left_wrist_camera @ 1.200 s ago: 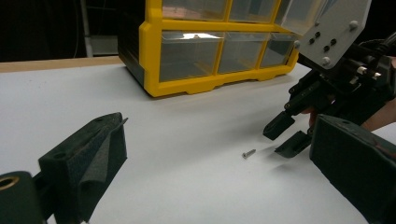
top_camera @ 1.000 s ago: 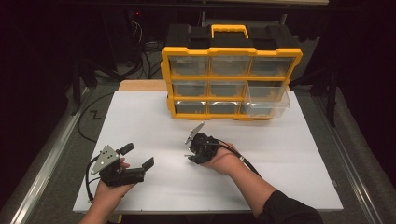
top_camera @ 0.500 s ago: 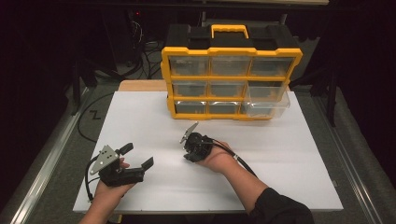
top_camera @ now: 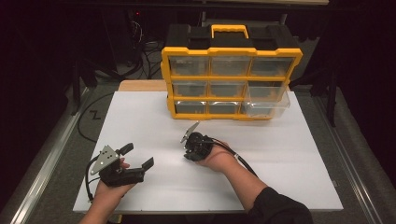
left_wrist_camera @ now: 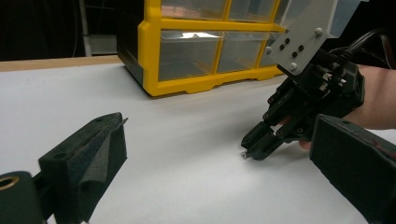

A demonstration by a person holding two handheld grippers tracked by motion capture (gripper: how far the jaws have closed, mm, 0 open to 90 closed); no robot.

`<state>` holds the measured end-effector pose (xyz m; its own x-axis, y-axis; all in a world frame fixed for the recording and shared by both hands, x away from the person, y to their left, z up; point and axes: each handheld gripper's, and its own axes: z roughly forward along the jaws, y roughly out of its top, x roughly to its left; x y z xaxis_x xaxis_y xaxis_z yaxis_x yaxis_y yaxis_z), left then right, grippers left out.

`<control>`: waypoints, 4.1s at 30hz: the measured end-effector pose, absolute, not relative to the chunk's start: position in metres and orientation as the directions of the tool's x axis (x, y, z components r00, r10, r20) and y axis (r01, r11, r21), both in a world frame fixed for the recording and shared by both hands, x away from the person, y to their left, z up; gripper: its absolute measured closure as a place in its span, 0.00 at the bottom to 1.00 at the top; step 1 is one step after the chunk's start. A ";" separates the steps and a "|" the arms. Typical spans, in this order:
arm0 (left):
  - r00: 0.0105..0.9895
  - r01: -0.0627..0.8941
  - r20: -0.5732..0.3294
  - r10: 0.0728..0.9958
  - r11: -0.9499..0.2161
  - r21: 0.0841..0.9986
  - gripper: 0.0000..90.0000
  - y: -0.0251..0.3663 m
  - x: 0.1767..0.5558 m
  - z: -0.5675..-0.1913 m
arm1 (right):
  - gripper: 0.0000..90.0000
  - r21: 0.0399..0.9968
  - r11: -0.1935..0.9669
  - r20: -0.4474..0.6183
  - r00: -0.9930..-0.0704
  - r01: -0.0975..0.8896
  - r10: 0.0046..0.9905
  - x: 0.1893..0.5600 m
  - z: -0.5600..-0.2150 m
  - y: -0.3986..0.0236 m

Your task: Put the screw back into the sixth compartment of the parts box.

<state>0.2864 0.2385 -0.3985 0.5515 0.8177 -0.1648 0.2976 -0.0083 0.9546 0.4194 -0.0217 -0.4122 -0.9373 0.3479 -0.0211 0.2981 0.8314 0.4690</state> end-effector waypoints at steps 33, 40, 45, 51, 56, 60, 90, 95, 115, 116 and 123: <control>0.551 0.298 -0.163 0.818 -0.011 0.954 0.05 0.238 0.287 -0.399 | 1.00 0.454 0.841 -0.054 -0.933 0.294 0.355 0.407 -0.403 -0.043; 0.551 0.299 -0.162 0.819 -0.012 0.954 0.05 0.237 0.287 -0.400 | 1.00 0.455 0.835 -0.060 -0.926 0.308 0.374 0.399 -0.396 -0.062; 0.551 0.301 -0.159 0.819 -0.018 0.954 0.05 0.237 0.287 -0.400 | 1.00 0.454 0.834 -0.067 -0.921 0.314 0.383 0.393 -0.392 -0.078; 0.553 0.299 -0.155 0.819 -0.021 0.954 0.05 0.235 0.288 -0.400 | 1.00 0.456 0.829 -0.076 -0.913 0.325 0.400 0.385 -0.390 -0.097; 0.554 0.298 -0.152 0.818 -0.024 0.954 0.05 0.235 0.288 -0.400 | 1.00 0.455 0.824 -0.079 -0.906 0.338 0.416 0.378 -0.390 -0.113; 0.555 0.299 -0.151 0.818 -0.027 0.954 0.05 0.235 0.288 -0.400 | 1.00 0.460 0.817 -0.075 -0.901 0.349 0.427 0.375 -0.390 -0.125; 0.558 0.295 -0.145 0.817 -0.032 0.955 0.05 0.234 0.288 -0.400 | 1.00 0.433 0.764 -0.094 -0.819 0.479 0.566 0.360 -0.395 -0.219; 0.559 0.297 -0.146 0.816 -0.032 0.954 0.05 0.233 0.288 -0.401 | 1.00 0.429 0.754 -0.092 -0.807 0.496 0.583 0.358 -0.395 -0.229; 0.559 0.300 -0.147 0.816 -0.034 0.953 0.05 0.234 0.289 -0.401 | 1.00 0.423 0.768 -0.096 -0.819 0.481 0.566 0.360 -0.386 -0.226; 0.559 0.300 -0.148 0.816 -0.032 0.953 0.05 0.234 0.289 -0.401 | 1.00 0.423 0.766 -0.094 -0.818 0.484 0.568 0.360 -0.385 -0.226; 0.558 0.300 -0.149 0.816 -0.031 0.954 0.05 0.234 0.289 -0.401 | 1.00 0.418 0.768 -0.101 -0.816 0.484 0.569 0.364 -0.372 -0.227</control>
